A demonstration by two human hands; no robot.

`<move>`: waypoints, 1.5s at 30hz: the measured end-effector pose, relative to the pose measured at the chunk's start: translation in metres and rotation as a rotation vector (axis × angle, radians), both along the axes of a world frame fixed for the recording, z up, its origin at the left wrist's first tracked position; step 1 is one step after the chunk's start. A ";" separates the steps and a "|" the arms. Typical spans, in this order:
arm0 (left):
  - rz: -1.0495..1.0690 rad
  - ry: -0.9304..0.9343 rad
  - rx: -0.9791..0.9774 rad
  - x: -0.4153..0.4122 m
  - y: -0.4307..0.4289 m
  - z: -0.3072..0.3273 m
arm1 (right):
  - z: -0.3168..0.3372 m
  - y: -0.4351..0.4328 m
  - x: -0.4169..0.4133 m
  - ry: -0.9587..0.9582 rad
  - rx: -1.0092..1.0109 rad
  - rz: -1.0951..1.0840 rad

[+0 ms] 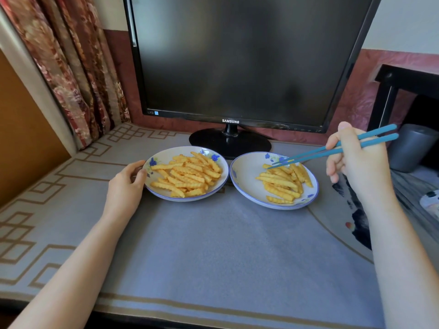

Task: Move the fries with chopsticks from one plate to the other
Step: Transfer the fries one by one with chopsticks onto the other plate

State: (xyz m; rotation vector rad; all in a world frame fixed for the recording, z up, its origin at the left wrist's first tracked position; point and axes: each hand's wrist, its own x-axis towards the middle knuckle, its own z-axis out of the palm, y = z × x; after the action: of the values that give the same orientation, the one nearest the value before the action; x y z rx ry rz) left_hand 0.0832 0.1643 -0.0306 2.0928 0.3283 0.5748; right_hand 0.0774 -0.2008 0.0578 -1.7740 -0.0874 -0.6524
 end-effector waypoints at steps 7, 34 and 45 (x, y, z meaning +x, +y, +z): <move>0.001 0.001 0.000 0.002 0.001 -0.002 | -0.001 -0.001 0.001 0.017 -0.001 -0.036; -0.007 0.000 -0.030 0.002 0.001 -0.001 | 0.010 0.114 0.000 -0.166 0.257 0.239; -0.004 -0.018 -0.024 0.002 0.001 -0.001 | -0.022 0.166 0.013 -0.056 0.029 0.463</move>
State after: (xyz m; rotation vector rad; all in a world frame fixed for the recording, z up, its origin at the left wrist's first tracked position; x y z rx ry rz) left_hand 0.0852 0.1657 -0.0313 2.0635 0.3193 0.5844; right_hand 0.0907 -0.0353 0.0355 -1.6289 -0.5076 -0.3633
